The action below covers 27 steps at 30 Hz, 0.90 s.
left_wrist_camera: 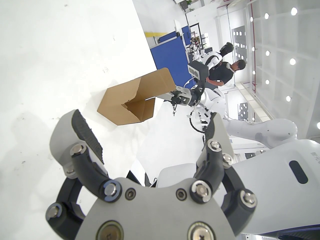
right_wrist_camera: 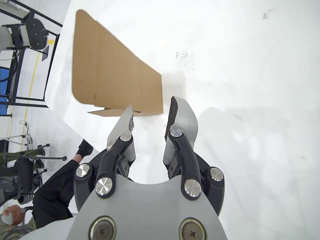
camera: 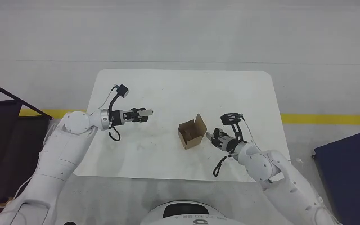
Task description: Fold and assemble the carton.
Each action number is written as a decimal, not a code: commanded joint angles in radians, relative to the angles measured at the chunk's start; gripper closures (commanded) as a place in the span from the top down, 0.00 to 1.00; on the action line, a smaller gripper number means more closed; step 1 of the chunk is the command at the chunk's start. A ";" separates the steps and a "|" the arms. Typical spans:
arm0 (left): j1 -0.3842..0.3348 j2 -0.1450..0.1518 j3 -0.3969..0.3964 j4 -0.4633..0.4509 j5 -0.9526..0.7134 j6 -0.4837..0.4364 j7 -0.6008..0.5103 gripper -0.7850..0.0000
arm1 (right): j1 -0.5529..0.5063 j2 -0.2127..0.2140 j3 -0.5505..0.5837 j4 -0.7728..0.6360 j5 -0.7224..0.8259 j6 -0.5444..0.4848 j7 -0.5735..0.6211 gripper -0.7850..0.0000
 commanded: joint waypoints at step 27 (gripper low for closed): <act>-0.338 -0.196 0.498 0.183 0.565 0.386 0.273 1.00 | -0.134 0.010 0.050 -0.104 -0.113 -0.094 0.051 0.46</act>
